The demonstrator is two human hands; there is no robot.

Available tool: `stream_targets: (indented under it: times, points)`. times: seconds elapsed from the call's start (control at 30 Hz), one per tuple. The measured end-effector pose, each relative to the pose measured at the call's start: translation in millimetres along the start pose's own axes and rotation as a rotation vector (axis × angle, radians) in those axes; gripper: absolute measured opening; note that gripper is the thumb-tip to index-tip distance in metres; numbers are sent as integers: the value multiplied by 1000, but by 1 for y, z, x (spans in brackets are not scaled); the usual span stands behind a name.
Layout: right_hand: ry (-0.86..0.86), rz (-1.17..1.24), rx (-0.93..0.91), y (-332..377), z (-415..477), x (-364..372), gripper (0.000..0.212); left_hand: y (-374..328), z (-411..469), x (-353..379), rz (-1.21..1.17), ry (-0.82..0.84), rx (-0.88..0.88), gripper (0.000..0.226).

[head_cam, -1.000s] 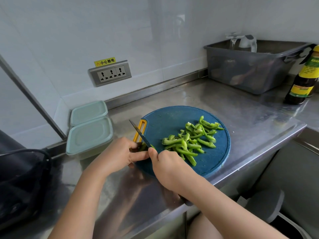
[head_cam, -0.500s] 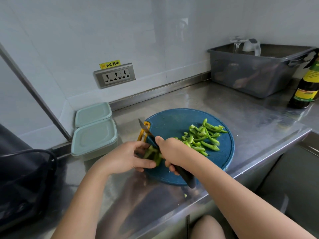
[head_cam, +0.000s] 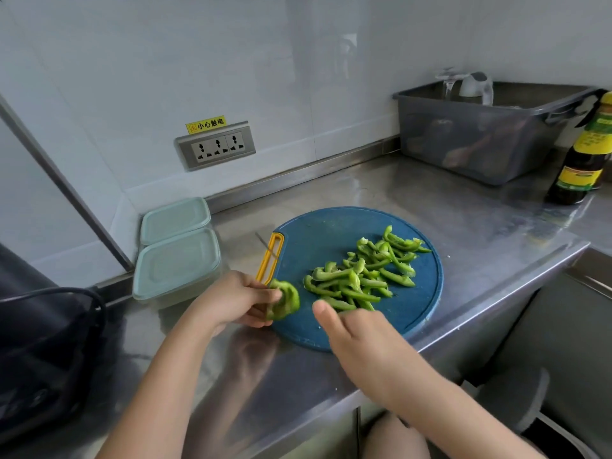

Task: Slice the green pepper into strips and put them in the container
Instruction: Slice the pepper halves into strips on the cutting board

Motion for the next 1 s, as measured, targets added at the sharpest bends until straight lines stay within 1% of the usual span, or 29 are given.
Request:
stream_targets:
  times: [0.17,0.33,0.47,0.57,0.67,0.77,0.87,1.0]
  points:
    - [20,-111,-59,5,-18,13,58,-1,-1,2,69,-21,-7,17]
    - [-25,-224,-67,8,-21,19,53,0,-1,0,74,-22,-39,13]
    - [-3,-274,-93,9,-21,25,52,1,0,0,62,-30,-26,18]
    - [17,-319,-112,13,-22,30,56,2,0,3,55,-32,-19,24]
    - [32,-372,-117,14,-22,33,59,3,2,2,55,-39,-20,26]
    - [28,-414,-119,14,-21,34,60,5,4,-2,52,-54,-19,25]
    - [3,-458,-134,12,-20,33,59,3,3,0,78,-33,-2,25]
    - [-7,-437,-148,12,-19,34,61,3,3,1,78,-26,3,25]
Point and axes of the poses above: each hand's wrist, its own z-axis towards the middle knuckle, its own x-axis out of the palm, y = z × x, the point moved 7 cm from there along z, towards the middle knuckle, and after that the axes turned 4 degrees about x, right-handed, at the moved point
